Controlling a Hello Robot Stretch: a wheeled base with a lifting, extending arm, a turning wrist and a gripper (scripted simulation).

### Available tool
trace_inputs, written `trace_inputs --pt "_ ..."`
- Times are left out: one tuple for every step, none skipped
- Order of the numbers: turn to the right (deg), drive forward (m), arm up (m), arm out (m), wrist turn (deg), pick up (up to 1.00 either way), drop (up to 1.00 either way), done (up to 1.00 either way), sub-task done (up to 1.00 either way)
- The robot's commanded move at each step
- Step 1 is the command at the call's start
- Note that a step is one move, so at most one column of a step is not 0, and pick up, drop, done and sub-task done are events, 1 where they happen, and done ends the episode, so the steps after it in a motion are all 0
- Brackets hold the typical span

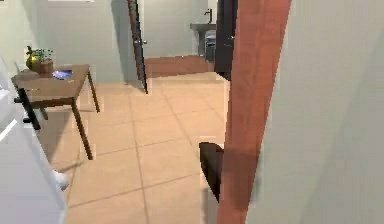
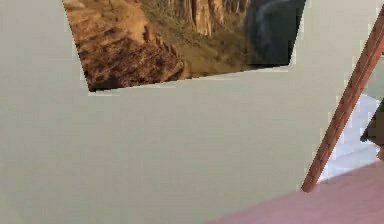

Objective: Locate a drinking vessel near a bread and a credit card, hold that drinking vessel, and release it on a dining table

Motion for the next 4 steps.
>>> trace_inputs --pt "-18.0 0.00 0.00 0.00 0.0 0.00 0.00 0.00 0.00" --pt "0.0 0.75 0.00 0.00 0.0 0.00 0.00 0.00 0.00" --pt "0.0 0.60 0.00 0.00 0.0 0.00 0.00 0.00 0.00" --pt "45.0 0.00 0.00 0.00 0.0 0.00 0.00 0.00 0.00"
